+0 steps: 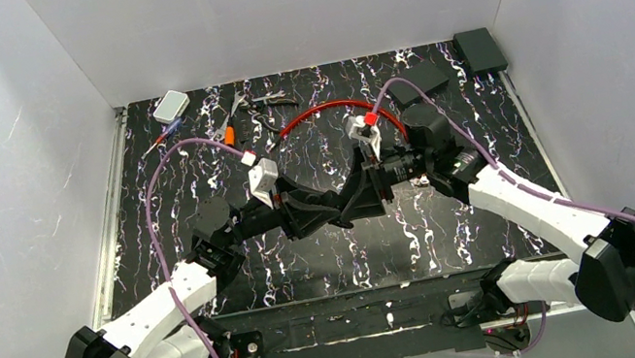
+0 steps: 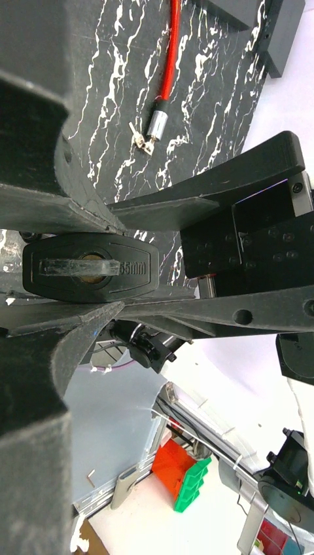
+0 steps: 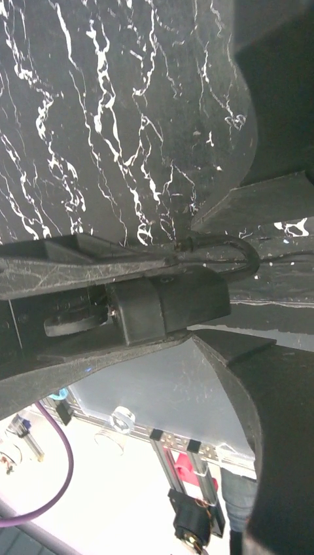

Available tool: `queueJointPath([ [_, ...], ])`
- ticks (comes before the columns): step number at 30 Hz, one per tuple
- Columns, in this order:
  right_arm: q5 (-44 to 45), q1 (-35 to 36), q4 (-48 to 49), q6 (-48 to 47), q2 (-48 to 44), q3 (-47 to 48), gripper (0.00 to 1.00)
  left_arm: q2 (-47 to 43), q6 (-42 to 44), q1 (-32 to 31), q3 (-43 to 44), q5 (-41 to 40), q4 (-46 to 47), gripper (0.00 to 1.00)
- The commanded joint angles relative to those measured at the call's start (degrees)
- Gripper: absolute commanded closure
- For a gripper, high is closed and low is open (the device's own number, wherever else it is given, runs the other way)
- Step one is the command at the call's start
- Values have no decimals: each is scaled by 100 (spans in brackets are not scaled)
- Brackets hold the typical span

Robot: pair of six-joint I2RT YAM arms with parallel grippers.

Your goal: Unlock with the key

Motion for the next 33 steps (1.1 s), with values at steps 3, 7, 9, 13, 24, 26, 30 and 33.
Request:
queueJointPath([
  [3, -61, 195, -264, -427, 146, 434, 41, -39, -163, 29, 331, 138, 658, 100],
  [7, -50, 244, -224, -428, 214, 501, 50, -6, -180, 29, 337, 165, 660, 100],
  [9, -36, 281, -224, -428, 242, 526, 57, 20, -190, 25, 344, 173, 660, 100],
  [13, 27, 357, -202, -435, 255, 531, 77, 102, -215, 26, 366, 217, 660, 100],
  [24, 568, 419, 62, -291, -97, 121, 99, 169, -95, 83, 362, -75, 450, 50],
  [26, 740, 421, 211, -157, -196, -70, 99, 143, -63, 113, 338, -203, 436, 22],
  [30, 1332, 419, 584, 234, -398, -477, 99, -55, 187, 243, 271, -799, 102, 2],
  [33, 1958, 419, 1046, 672, -480, -842, 99, -291, 396, 422, 216, -1403, -165, 2],
])
